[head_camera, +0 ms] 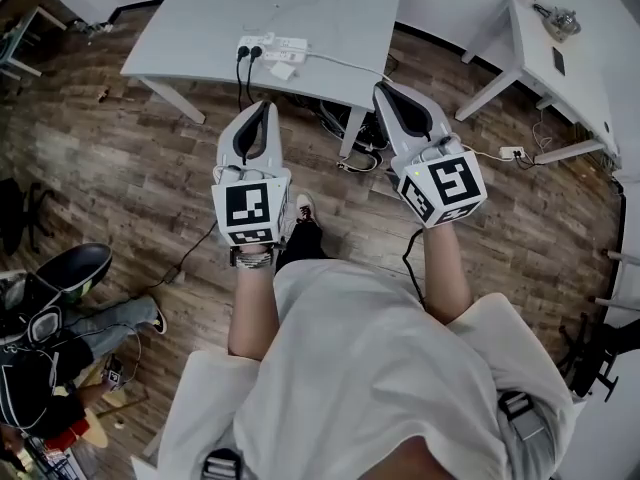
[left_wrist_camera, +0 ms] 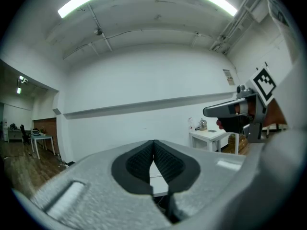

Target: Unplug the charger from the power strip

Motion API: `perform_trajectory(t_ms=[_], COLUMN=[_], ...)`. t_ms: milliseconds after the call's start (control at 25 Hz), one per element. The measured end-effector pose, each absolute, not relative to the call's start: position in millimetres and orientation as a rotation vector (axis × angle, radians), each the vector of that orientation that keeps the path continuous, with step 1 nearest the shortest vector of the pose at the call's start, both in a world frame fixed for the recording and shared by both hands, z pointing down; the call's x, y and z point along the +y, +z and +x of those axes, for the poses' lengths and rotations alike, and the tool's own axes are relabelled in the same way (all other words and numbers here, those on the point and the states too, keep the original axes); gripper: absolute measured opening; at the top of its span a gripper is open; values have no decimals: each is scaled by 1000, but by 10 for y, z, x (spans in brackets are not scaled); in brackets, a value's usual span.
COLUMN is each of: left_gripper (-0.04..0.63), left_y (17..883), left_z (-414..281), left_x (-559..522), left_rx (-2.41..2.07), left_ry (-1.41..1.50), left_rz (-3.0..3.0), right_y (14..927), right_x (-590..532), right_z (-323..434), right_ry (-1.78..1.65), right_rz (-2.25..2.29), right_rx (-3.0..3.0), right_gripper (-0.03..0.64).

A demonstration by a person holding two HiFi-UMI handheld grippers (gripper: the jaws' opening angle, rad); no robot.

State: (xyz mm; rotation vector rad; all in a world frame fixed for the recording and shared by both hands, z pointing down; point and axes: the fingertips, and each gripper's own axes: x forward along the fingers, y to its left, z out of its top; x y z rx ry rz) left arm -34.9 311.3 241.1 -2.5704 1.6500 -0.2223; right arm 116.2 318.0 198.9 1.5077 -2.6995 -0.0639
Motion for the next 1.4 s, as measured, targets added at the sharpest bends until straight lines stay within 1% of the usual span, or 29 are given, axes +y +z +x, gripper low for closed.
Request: perform_trajectory(t_ms=[360,680,1400], left_gripper=[5,5,5], left_y=[2607,2744,3118], left_z=[-824,-1114,-1098], left_x=[2037,1374,528], left_rx=[1697,1651,1685], left_ry=[-263,-327,-359], left_rz=[-2602,-2646,-2710], right_y=[2164,2321,2708], right_x=[2099,1440,476], right_z=[679,449,285], right_ry=[-85,4,80], right_rz=[1433,1467,1394], right_rx=[-2682,-2635,-2616], right_gripper=[2,2,2])
